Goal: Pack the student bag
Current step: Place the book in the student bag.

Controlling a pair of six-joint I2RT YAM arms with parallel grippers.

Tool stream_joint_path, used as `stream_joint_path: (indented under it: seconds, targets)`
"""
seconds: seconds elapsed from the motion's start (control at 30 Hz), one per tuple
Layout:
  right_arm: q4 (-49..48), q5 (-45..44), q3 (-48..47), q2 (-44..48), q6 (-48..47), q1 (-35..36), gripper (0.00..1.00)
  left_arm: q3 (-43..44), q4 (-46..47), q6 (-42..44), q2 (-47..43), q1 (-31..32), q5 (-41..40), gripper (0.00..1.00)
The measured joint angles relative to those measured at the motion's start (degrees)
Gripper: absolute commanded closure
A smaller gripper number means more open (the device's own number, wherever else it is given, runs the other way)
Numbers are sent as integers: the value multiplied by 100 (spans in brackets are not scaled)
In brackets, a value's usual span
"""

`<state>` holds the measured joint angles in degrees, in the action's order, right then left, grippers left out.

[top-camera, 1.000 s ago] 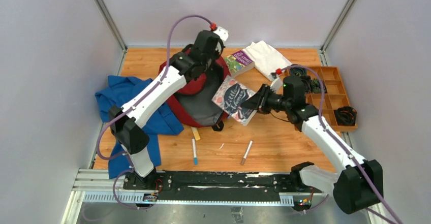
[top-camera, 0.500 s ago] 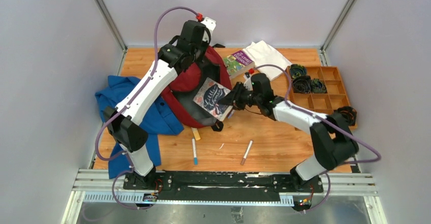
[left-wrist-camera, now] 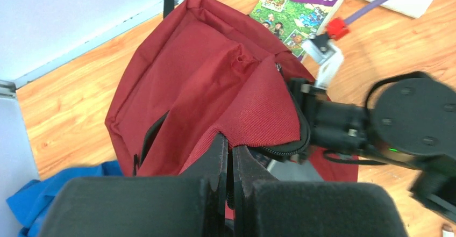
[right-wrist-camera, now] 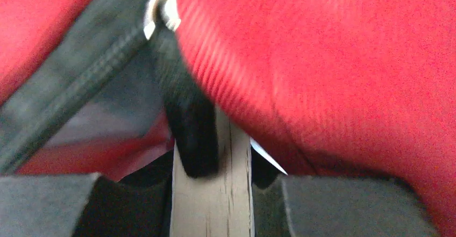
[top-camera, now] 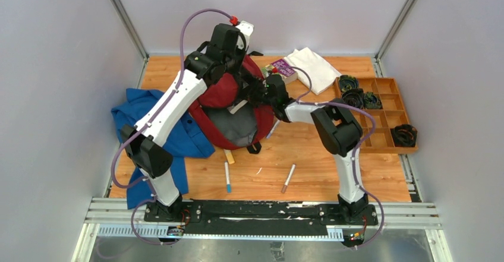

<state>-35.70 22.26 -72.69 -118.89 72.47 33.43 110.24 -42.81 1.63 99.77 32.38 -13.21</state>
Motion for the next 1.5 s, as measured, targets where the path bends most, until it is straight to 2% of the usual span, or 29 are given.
stream_joint_path:
  seconds: [0.27,0.3,0.33,0.4,0.43,0.6,0.67,0.97,1.17,1.2,1.23,1.27,1.3,1.33,1.37,1.5]
  targets:
    - [284,-697,-1714,-1281,103,330,100,-153,17,-63,-190,-2,131,100]
    - [321,-748,-1908,-1403,109,361,97,-216,44,-74,-236,-2,120,100]
    - [380,-776,-2118,-1530,116,391,87,-275,63,-76,-275,-7,120,100]
    - [452,-793,-2415,-1725,111,435,60,-413,107,-79,-363,-13,114,100]
    - [492,-796,-2470,-1764,92,452,51,-450,109,-81,-385,-20,111,100]
    - [820,-793,-2162,-1486,-162,505,18,-542,164,-122,-393,-101,96,100]
    - [953,-748,-1904,-1241,-271,509,8,-588,208,-184,-400,-160,101,100]
    - [1421,-417,-918,-76,-627,507,3,-866,411,-337,-662,-553,94,100]
    - [2356,-197,-894,376,-1058,507,1,-1012,542,-413,-767,-667,103,100]
    - [2505,-162,-896,431,-1130,507,3,-1034,566,-435,-767,-678,109,100]
    - [2643,-120,-898,476,-1209,507,15,-1051,584,-457,-767,-682,120,100]
    - [2767,-74,-883,542,-1268,507,36,-1062,592,-483,-767,-682,129,100]
    - [2828,-48,-844,599,-1340,507,61,-1075,608,-505,-767,-682,151,100]
    - [2830,-31,-767,664,-1377,507,91,-1082,623,-522,-767,-682,166,100]
    - [2833,-11,-673,730,-1434,507,99,-1091,651,-542,-767,-682,186,100]
    - [2859,17,-376,863,-1423,507,100,-1139,748,-660,-767,-682,339,100]
